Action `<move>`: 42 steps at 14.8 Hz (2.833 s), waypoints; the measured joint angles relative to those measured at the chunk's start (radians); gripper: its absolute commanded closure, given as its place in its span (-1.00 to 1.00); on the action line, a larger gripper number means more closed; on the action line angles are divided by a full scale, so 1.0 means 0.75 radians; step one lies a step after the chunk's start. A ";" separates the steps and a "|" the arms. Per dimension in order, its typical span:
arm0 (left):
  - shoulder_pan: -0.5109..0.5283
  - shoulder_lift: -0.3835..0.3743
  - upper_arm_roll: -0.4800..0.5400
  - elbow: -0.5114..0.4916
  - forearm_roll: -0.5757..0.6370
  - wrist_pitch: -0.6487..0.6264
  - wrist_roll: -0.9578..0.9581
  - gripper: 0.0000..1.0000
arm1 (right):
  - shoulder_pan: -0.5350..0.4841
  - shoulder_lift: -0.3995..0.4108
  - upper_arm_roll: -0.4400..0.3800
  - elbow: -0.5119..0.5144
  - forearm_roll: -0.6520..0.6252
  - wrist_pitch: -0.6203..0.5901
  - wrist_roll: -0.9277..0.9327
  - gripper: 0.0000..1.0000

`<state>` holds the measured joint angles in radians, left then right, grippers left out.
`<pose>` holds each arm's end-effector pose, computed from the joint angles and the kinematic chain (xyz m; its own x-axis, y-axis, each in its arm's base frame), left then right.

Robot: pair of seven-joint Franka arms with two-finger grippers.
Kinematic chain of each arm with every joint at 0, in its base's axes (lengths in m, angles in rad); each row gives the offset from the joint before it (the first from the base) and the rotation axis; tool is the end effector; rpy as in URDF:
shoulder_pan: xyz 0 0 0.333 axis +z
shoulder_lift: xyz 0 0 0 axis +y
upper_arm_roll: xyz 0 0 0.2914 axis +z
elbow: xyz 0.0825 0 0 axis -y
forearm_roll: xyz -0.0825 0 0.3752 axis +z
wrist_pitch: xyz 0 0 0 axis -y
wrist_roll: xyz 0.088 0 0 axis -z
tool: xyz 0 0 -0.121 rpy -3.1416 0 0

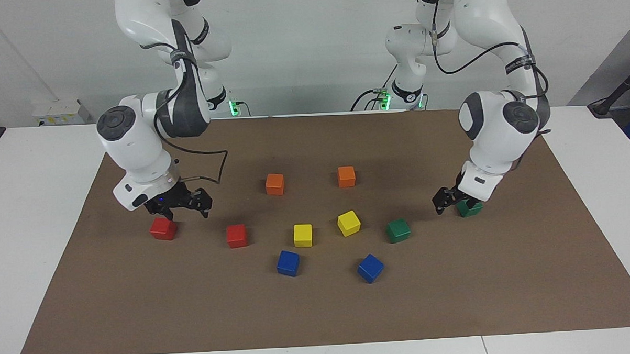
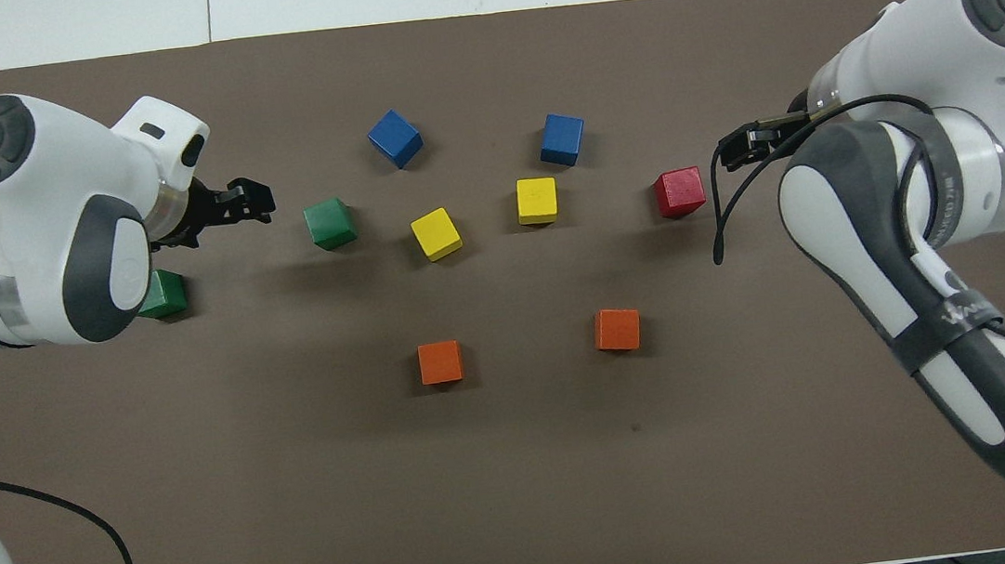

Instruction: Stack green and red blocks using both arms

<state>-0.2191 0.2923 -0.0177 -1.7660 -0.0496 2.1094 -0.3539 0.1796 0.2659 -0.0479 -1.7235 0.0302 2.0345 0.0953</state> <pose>0.6092 -0.1493 0.3692 0.9893 0.1427 0.0304 0.1406 -0.9880 0.0634 0.6199 0.0861 0.3986 0.9987 0.0250 0.0437 0.0259 -0.9995 -0.0193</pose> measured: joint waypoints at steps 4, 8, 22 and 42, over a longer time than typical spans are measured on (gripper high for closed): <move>-0.105 0.060 0.000 0.086 0.000 0.000 -0.153 -1.00 | 0.078 0.095 0.001 0.101 -0.081 -0.027 0.033 -1.00; -0.152 0.138 0.002 0.116 0.001 0.028 -0.185 -1.00 | 0.079 0.207 -0.001 0.184 -0.082 -0.020 0.033 -1.00; -0.156 0.217 0.010 0.045 0.003 0.180 -0.302 -1.00 | 0.084 0.305 0.024 0.222 -0.022 0.080 0.079 -1.00; -0.190 0.233 0.012 0.022 0.128 0.228 -0.314 -1.00 | 0.092 0.292 0.028 -0.037 -0.022 0.317 0.079 0.46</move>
<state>-0.3614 0.4667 -0.0084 -1.7491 0.0467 2.2801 -0.5895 0.2482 0.4847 -0.0271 -1.7512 0.0139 2.2721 0.1545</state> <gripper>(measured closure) 0.000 0.260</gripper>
